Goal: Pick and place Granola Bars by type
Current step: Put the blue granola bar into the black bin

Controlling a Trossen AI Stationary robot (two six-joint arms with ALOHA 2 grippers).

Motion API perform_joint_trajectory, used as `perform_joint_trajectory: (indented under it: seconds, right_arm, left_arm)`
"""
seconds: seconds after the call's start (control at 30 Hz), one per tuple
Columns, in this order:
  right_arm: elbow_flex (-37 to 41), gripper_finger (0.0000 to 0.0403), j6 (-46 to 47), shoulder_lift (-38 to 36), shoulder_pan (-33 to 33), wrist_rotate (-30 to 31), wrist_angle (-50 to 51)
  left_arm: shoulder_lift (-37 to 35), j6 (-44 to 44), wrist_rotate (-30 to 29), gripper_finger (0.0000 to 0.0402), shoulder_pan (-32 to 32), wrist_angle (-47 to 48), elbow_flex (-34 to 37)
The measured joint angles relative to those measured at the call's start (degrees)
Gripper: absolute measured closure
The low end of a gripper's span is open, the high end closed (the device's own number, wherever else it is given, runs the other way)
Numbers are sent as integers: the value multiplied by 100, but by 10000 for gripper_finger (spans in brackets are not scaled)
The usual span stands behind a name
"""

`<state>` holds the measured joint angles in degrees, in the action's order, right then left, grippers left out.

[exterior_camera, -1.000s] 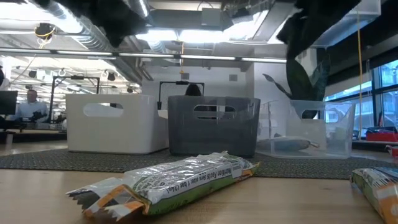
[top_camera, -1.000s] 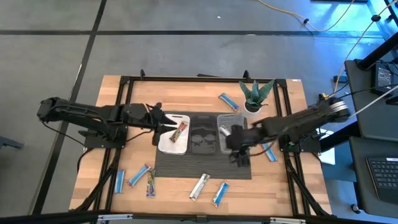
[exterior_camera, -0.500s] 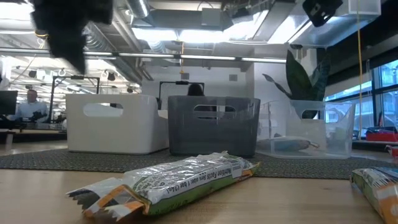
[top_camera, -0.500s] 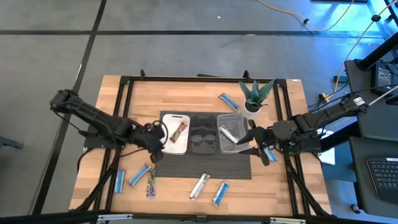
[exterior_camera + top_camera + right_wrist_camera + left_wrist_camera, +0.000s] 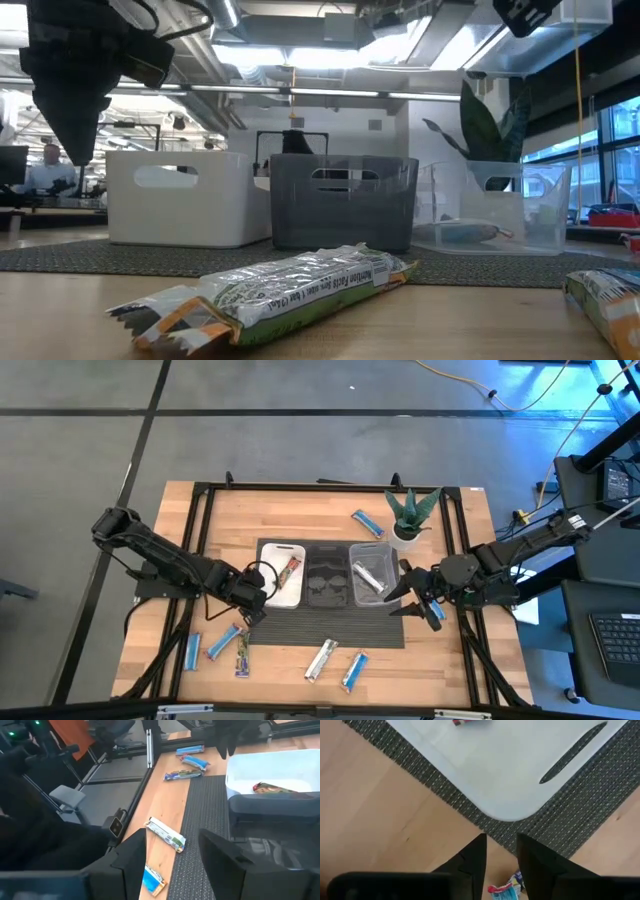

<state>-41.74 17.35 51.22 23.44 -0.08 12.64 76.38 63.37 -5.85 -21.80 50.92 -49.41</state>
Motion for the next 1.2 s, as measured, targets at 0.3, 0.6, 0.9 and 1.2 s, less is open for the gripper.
perform_joint_trajectory:
  seconds: [0.3,0.6,0.9,1.2]
  right_arm:
    - [0,221,-425,0,12,40,11]
    - [0,221,-1294,0,12,44,-19]
    - [-7,221,-342,2,9,42,-52]
    - [-9,221,-411,4,9,42,341]
  left_arm:
    - [15,-61,458,273,176,13,0]
    - [15,-114,404,263,176,13,0]
    - [15,-800,57,262,175,-17,2]
    - [13,-627,260,257,352,-53,4]
